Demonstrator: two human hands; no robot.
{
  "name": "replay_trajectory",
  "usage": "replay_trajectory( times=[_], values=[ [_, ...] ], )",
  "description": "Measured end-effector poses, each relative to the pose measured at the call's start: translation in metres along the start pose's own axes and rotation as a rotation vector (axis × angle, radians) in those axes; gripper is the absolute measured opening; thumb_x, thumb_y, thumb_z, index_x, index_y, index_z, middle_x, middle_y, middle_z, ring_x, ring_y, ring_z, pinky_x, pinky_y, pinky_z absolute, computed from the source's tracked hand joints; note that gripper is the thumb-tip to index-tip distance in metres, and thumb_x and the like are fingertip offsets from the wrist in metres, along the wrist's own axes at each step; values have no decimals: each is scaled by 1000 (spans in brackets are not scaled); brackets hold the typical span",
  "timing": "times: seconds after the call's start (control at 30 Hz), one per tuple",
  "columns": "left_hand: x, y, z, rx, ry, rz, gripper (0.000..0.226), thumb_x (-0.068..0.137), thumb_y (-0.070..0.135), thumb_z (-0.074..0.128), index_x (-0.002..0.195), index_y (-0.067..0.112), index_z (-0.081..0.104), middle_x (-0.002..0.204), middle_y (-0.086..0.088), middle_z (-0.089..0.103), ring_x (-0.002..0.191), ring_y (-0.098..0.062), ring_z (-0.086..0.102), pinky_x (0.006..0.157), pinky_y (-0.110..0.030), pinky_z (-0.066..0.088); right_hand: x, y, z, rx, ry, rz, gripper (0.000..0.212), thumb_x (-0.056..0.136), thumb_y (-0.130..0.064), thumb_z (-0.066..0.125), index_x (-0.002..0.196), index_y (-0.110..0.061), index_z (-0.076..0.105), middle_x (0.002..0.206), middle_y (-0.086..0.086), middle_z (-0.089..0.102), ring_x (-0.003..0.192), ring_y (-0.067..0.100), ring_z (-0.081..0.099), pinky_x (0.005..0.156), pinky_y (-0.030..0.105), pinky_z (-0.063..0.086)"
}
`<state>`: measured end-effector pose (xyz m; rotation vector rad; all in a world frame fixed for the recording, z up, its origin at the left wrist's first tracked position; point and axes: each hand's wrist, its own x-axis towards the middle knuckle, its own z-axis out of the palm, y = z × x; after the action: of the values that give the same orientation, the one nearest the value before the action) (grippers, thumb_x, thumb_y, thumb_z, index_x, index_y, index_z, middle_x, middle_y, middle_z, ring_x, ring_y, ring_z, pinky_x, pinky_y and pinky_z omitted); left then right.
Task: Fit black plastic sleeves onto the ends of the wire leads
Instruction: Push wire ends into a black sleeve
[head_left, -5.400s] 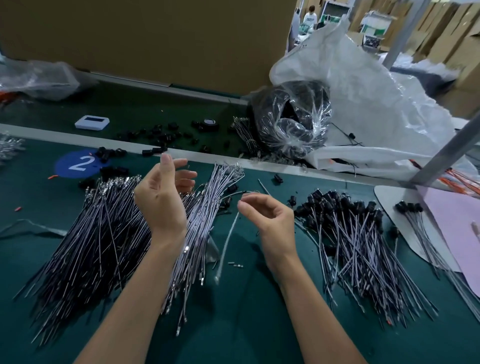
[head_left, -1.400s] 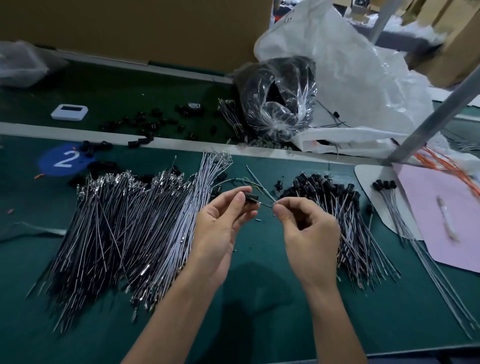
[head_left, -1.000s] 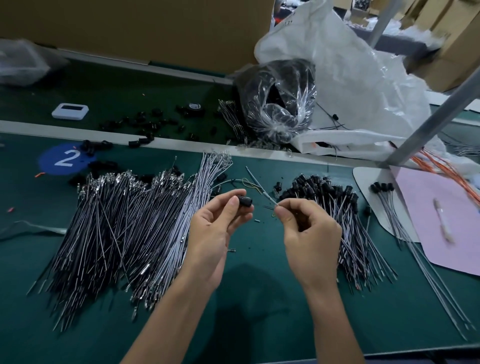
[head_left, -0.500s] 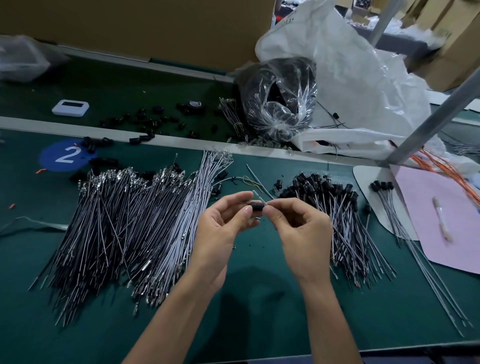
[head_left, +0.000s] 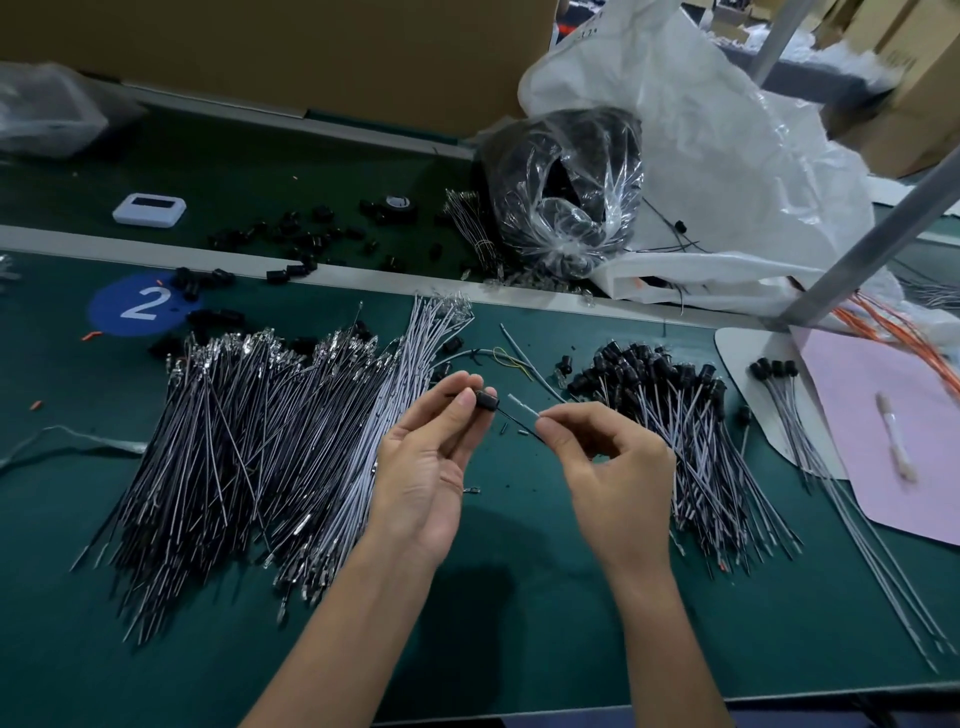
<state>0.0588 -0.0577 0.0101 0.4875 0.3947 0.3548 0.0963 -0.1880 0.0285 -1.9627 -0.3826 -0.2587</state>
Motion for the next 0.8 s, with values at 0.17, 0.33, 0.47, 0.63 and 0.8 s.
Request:
replay_trajectory(
  times=[0.17, 0.33, 0.47, 0.63, 0.8],
  values=[
    [-1, 0, -2, -29, -30, -19, 21, 76, 4, 66, 97, 7, 70, 98, -7, 74, 95, -19, 72, 80, -24, 57, 0, -1, 3, -90, -11, -81, 14, 77, -5, 79, 77, -18, 75, 73, -7, 70, 70, 8, 63, 66, 11, 45],
    [-2, -1, -2, -41, -42, 0, 22, 76, 5, 65, 97, 7, 70, 99, -8, 74, 96, -18, 71, 81, -24, 57, -3, -1, 4, -109, -21, -98, 12, 78, -6, 79, 77, -17, 75, 72, -6, 70, 67, 8, 61, 65, 10, 43],
    [-3, -2, -1, -56, -43, 25, 23, 75, 3, 65, 97, 6, 69, 98, -9, 73, 95, -19, 71, 82, -25, 57, -3, -1, 5, -113, -22, -99, 11, 79, -7, 79, 77, -17, 75, 71, -7, 69, 65, 8, 60, 64, 11, 43],
    [-8, -11, 0, -73, -30, 3, 28, 74, 3, 66, 102, 5, 67, 99, -11, 73, 94, -16, 71, 81, -23, 57, -3, -3, 8, -101, -20, -107, 11, 78, -7, 79, 78, -17, 75, 72, -7, 69, 67, 9, 62, 65, 18, 48],
    [-8, -11, -1, -41, -38, 23, 28, 73, 4, 67, 100, 2, 66, 101, -11, 71, 97, -15, 70, 79, -20, 56, -3, -1, 8, -70, -15, -67, 10, 79, -7, 78, 76, -16, 75, 68, -9, 69, 65, 8, 63, 63, 11, 44]
  ],
)
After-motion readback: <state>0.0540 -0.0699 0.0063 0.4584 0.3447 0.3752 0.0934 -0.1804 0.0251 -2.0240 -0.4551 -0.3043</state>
